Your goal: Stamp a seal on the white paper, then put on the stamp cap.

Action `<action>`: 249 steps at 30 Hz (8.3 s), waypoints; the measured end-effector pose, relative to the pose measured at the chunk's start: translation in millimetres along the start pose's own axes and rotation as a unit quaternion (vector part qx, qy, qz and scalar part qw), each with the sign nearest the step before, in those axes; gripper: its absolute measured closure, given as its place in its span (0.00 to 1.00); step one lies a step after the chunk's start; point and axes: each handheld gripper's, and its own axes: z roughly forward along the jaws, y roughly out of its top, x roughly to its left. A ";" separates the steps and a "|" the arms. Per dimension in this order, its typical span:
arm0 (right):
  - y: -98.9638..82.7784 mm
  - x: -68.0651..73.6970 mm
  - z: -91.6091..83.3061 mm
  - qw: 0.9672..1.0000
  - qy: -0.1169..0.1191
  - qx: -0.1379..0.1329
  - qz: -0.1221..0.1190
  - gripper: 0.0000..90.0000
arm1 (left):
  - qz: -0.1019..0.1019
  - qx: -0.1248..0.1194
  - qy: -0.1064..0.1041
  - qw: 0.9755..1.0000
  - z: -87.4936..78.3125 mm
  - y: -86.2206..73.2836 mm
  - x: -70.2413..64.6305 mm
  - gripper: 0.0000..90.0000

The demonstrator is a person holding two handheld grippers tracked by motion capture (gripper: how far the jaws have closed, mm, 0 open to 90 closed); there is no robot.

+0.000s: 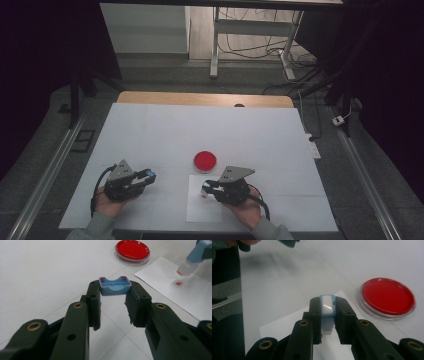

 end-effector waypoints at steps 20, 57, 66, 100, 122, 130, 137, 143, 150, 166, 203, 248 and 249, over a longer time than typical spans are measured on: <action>4.1 -21.0 -25.2 0.998 -0.027 -0.048 0.032 0.84 | 0.002 0.001 -0.002 1.000 0.9 0.3 -1.2 0.73; 9.7 -40.7 -58.1 0.989 -0.066 -0.118 0.067 0.84 | 0.009 0.004 -0.004 1.000 2.5 1.1 -3.6 0.73; 9.9 -40.5 -57.9 0.988 -0.068 -0.119 0.065 0.84 | 0.008 0.004 -0.004 1.000 2.9 1.3 -3.3 0.73; 12.9 -37.5 -59.0 0.987 -0.066 -0.130 0.062 0.84 | 0.028 -0.003 -0.019 0.999 12.7 17.0 -18.7 0.73; 13.9 -35.6 -57.4 0.987 -0.066 -0.134 0.060 0.84 | 0.043 -0.005 -0.032 0.999 24.1 29.9 -29.6 0.73; 14.2 -35.6 -57.8 0.987 -0.067 -0.136 0.060 0.84 | 0.050 -0.006 -0.038 0.998 31.7 37.9 -35.2 0.73; 15.2 -34.8 -58.7 0.986 -0.069 -0.141 0.058 0.84 | 0.059 -0.006 -0.045 0.997 40.1 46.3 -39.4 0.73; 16.9 -35.2 -60.0 0.985 -0.070 -0.144 0.057 0.84 | 0.063 -0.009 -0.050 0.997 48.1 54.9 -43.1 0.73; 17.9 -34.5 -60.1 0.986 -0.069 -0.145 0.055 0.84 | 0.079 -0.002 -0.060 0.995 61.0 64.4 -51.0 0.73; 18.2 -34.4 -60.2 0.985 -0.070 -0.147 0.055 0.84 | 0.085 0.000 -0.069 0.994 72.8 71.4 -59.7 0.73; 21.4 -30.9 -58.3 0.984 -0.068 -0.155 0.054 0.84 | 0.107 0.011 -0.082 0.991 106.0 85.6 -83.3 0.73; 20.6 -25.0 -42.3 0.984 -0.088 -0.135 0.082 0.84 | 0.123 0.001 -0.074 0.990 117.9 89.1 -98.0 0.72; 20.6 -24.8 -41.9 0.983 -0.088 -0.135 0.084 0.84 | 0.124 0.000 -0.073 0.990 117.8 89.0 -98.2 0.72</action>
